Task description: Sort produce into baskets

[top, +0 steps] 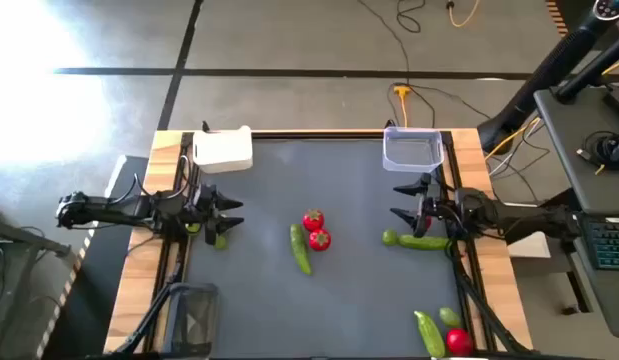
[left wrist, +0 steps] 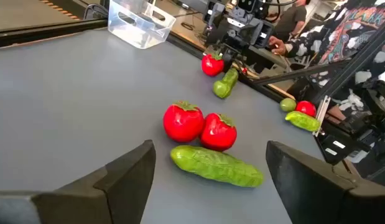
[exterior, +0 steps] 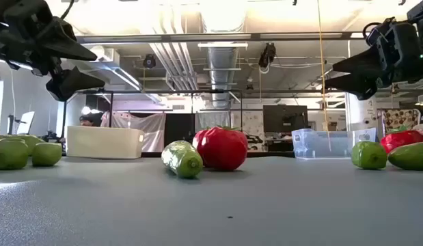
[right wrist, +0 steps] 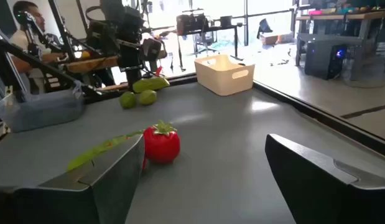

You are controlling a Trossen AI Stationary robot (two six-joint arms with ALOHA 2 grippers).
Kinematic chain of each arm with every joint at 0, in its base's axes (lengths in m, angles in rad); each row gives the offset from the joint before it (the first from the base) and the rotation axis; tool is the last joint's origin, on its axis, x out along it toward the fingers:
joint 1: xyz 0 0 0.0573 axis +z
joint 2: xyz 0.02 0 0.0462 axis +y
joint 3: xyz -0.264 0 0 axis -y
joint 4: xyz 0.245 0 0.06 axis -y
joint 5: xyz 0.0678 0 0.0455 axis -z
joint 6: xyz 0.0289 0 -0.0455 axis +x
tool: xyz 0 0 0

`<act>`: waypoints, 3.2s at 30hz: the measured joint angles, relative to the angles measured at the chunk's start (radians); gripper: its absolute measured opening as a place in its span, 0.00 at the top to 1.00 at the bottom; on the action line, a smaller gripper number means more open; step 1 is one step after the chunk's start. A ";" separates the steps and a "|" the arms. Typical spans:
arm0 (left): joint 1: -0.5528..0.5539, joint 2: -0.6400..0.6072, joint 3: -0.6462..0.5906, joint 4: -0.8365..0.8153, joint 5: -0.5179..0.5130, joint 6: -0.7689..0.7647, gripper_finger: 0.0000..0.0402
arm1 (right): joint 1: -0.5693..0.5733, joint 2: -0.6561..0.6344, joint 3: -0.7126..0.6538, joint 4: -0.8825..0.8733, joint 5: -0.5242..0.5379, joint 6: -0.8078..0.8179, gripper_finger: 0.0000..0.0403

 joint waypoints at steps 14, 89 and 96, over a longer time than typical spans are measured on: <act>0.000 0.000 0.000 0.000 0.000 0.000 0.28 | 0.000 0.000 0.000 0.000 0.000 0.000 0.19; 0.012 0.096 0.057 0.263 -0.387 -0.118 0.28 | 0.000 0.000 0.000 0.000 0.000 0.000 0.19; 0.118 0.381 0.446 -0.513 -0.418 -0.405 0.28 | 0.000 0.000 0.000 0.000 0.000 0.000 0.19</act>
